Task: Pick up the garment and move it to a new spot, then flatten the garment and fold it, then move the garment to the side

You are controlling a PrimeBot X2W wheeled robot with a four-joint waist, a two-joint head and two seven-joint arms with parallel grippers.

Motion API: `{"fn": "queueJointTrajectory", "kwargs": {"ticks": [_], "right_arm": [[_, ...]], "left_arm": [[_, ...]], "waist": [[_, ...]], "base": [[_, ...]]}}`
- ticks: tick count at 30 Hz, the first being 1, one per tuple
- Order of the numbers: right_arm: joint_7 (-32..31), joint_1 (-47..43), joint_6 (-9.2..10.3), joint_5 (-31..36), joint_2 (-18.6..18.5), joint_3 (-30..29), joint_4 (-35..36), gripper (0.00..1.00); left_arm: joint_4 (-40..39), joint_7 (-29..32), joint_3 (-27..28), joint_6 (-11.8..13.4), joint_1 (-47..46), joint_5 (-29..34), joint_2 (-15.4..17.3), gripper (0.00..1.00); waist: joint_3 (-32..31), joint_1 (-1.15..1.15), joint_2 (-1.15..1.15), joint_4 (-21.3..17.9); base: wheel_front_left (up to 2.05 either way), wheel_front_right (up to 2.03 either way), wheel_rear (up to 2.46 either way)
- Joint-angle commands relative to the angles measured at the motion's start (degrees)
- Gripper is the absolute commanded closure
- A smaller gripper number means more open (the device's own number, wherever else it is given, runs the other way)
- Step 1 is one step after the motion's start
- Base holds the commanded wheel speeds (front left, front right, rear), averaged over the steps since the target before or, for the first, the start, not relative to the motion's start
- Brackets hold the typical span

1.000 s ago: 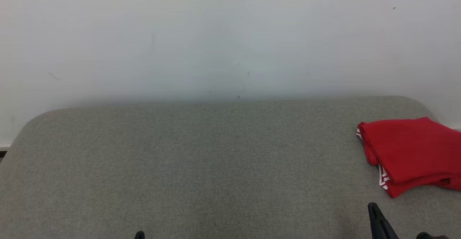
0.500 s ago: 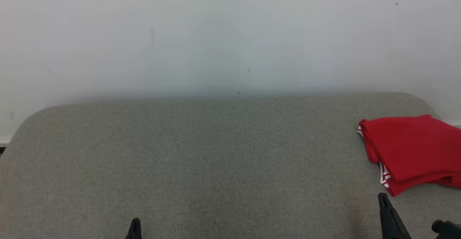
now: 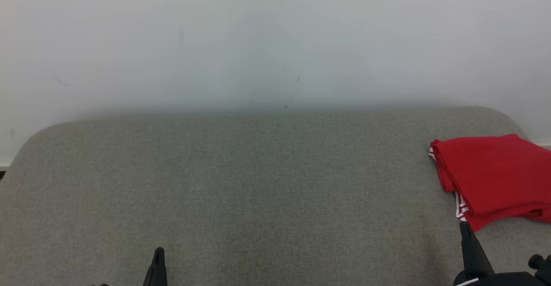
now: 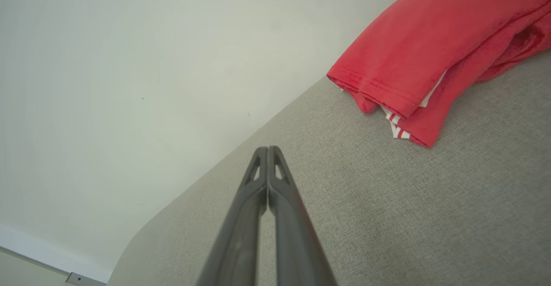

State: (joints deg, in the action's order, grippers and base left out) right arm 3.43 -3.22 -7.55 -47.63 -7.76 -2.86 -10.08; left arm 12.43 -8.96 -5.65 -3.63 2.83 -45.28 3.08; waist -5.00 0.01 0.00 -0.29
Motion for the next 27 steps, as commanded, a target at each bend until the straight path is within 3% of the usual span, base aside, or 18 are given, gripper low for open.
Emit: {"fn": "queueJointTrajectory", "kwargs": {"ticks": [1, 27], "right_arm": [[-0.57, 1.65, 0.04, -1.87, 0.04, -0.71, 0.25, 1.00], [-6.89, 6.75, 0.06, -18.76, 1.46, -5.48, -3.41, 1.00]], "left_arm": [[-0.27, 0.28, 0.26, -0.52, -1.94, -1.85, -0.01, 1.00], [3.07, 3.46, 1.31, -1.95, -7.81, -20.48, -0.13, 1.00]], "waist": [[0.09, 0.00, 0.00, 0.01], [1.81, 0.00, 0.00, 0.09]], "base": [[0.00, 0.00, 0.00], [0.00, 0.00, 0.00]]}}
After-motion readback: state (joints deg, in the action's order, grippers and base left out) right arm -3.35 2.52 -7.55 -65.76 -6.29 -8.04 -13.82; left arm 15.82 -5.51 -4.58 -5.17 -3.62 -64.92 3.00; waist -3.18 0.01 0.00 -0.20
